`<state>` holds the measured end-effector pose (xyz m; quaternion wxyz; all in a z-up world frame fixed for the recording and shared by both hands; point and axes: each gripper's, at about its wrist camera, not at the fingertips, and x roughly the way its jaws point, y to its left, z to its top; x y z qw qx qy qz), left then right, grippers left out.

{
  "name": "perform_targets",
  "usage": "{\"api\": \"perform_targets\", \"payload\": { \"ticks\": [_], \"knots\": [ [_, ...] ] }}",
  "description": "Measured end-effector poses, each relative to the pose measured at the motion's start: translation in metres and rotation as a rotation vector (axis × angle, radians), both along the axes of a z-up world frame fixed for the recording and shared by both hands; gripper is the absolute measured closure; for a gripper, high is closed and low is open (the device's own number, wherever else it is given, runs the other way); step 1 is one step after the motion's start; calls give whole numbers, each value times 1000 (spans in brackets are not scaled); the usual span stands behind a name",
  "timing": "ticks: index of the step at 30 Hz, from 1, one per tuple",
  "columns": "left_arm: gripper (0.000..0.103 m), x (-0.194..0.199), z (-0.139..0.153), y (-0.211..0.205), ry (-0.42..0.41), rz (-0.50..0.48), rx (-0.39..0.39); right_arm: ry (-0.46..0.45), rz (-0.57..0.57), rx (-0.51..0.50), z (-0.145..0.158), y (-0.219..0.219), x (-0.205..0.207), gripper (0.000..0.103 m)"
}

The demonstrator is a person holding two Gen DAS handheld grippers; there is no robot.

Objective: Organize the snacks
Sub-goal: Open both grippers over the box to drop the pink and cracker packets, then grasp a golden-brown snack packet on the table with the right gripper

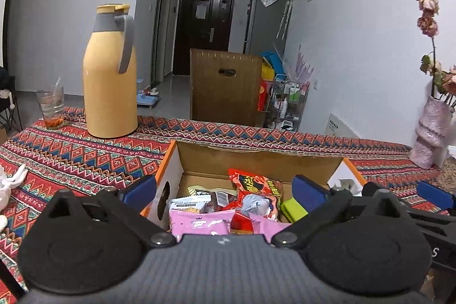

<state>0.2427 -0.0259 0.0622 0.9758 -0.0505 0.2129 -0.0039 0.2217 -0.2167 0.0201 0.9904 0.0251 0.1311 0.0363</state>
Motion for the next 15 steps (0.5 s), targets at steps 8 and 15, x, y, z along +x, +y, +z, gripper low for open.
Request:
{"api": "perform_targets", "payload": {
  "ticks": [8, 15],
  "knots": [
    [0, -30, 6, 10, 11, -33, 14, 22, 3, -20, 4, 0, -31, 0],
    [0, -53, -5, 25, 51, -40, 46, 87, 27, -21, -10, -4, -58, 0]
  ]
}}
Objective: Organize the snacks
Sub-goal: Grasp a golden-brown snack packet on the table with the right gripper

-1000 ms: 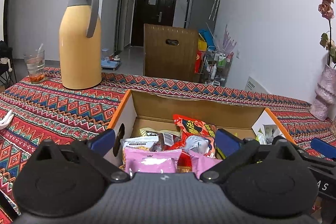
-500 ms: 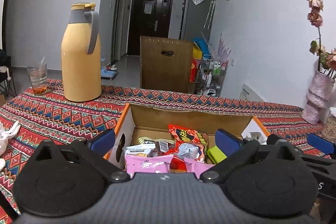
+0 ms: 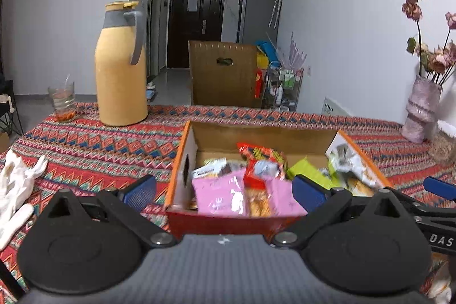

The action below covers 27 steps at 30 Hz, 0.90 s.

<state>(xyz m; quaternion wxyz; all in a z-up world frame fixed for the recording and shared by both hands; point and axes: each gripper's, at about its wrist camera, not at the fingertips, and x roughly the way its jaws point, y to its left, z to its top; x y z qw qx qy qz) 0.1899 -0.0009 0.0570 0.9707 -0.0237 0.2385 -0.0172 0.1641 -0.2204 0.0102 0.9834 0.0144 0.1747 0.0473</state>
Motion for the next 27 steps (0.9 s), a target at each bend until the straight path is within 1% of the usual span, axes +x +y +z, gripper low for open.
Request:
{"api": "perform_targets", "payload": {
  "ticks": [2, 5, 7, 9, 12, 14, 18, 22, 27],
  "knots": [
    [0, -4, -5, 5, 16, -3, 9, 26, 11, -2, -6, 1, -6, 0],
    [0, -10, -16, 10, 36, -2, 43, 65, 29, -16, -17, 4, -14, 0],
    [0, -12, -26, 13, 51, -4, 64, 92, 39, -26, -25, 6, -17, 0],
    [0, -13, -37, 18, 71, -6, 69, 116, 48, -31, -32, 9, -19, 0],
    [0, -13, -54, 25, 95, -4, 49, 143, 62, -36, -39, 15, -20, 0],
    [0, -10, -59, 27, 105, 14, 47, 156, 69, -43, -42, 20, -18, 0],
    [0, -11, -58, 35, 95, 20, 11, 177, 86, -33, -40, 34, -7, 0],
    [0, -11, -60, 38, 97, 36, -1, 209, 90, -23, -40, 48, 8, 0],
    [0, -10, -62, 40, 107, 34, -21, 276, 73, 2, -47, 62, 33, 2]
  ]
}}
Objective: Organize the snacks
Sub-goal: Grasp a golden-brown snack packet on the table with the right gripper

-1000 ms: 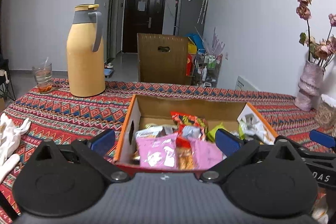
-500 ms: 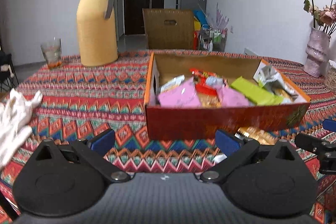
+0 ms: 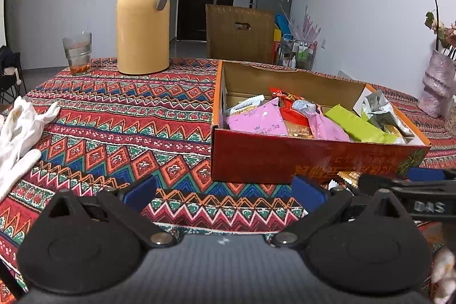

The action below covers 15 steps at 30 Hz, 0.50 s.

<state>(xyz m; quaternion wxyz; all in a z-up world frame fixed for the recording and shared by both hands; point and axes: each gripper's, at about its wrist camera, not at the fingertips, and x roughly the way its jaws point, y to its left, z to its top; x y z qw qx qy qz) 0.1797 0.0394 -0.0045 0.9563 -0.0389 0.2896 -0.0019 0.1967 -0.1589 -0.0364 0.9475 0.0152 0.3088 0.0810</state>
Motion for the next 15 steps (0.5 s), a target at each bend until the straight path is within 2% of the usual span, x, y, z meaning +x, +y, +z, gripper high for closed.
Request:
{"api": "perform_targets", "payload": {
  "ticks": [9, 15],
  "knots": [
    [0, -1, 2, 7, 5, 9, -41, 96, -28, 141, -18, -6, 23, 24],
    [0, 0, 1, 7, 10, 10, -43, 122, -42, 183, -24, -15, 26, 52]
  ]
}}
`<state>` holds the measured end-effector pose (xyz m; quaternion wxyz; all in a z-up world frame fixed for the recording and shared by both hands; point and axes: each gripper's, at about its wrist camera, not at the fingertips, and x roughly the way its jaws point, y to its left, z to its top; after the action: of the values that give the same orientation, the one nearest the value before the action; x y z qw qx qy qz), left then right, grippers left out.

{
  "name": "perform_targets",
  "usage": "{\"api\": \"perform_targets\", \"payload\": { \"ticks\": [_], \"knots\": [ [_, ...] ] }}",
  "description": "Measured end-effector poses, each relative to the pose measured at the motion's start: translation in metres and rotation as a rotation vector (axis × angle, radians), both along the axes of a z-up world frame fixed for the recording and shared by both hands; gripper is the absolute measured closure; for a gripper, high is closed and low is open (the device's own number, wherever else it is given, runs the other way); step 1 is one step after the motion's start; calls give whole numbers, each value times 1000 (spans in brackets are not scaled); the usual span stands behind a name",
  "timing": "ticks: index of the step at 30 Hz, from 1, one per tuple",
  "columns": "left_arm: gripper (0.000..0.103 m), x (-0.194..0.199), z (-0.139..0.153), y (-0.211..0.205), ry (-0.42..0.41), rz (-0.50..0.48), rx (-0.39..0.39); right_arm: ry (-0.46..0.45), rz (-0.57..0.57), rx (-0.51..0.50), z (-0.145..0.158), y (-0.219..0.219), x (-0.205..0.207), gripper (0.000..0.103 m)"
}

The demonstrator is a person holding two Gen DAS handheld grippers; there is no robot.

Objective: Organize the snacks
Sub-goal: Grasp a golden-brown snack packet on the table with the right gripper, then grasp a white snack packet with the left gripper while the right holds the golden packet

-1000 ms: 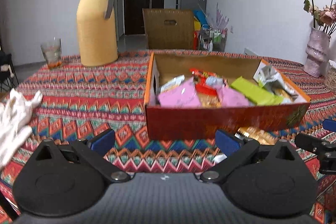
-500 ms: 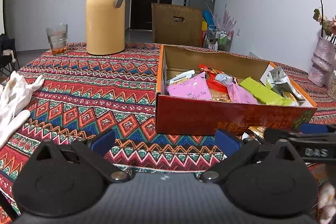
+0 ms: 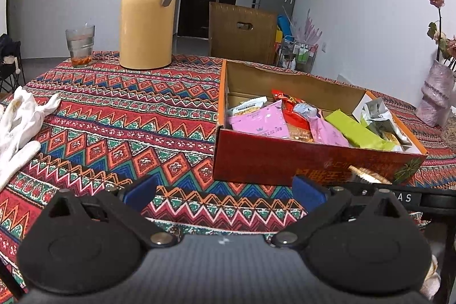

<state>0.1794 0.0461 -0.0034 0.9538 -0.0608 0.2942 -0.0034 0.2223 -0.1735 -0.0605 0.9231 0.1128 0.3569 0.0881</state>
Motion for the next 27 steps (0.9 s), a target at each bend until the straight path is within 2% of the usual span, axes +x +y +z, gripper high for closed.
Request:
{"api": "perform_targets", "payload": {
  "ticks": [7, 14, 15, 27],
  "knots": [
    [0, 0, -1, 0, 2, 0, -1, -31, -4, 21, 1, -7, -6, 66],
    [0, 0, -1, 0, 3, -1, -2, -69, -3, -8, 6, -10, -19, 75],
    [0, 0, -1, 0, 3, -1, -2, -74, -8, -7, 7, -14, -21, 86],
    [0, 2, -5, -2, 21, 2, 12, -155, -70, -41, 20, -53, -63, 85]
  ]
}}
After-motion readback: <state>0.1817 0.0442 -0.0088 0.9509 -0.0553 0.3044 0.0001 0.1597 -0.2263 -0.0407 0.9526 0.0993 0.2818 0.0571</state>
